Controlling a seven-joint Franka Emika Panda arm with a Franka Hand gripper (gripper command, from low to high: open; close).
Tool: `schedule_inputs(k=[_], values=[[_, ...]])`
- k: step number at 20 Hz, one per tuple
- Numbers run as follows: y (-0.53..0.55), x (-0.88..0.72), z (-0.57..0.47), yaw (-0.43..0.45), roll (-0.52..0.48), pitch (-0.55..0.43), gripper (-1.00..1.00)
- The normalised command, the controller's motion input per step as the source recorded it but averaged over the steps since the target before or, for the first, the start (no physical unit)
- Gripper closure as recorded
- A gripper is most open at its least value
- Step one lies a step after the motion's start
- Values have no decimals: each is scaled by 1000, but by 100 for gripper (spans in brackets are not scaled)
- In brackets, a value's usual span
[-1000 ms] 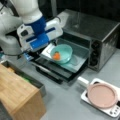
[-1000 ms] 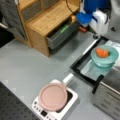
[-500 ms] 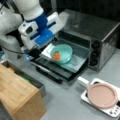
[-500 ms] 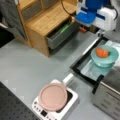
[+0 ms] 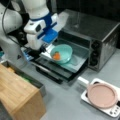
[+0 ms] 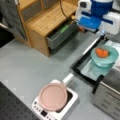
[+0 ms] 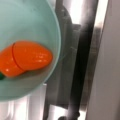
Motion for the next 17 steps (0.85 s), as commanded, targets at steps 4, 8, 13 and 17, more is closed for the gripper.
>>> schedule_inputs(k=[4,8,13,17], values=[[-42,337,244,113,-103,395,-100],[-104,306,230,116,-153,335,-100],[-94,277,169,114,-147,280,-100],[-62,265,96,108,-99,210,-100]])
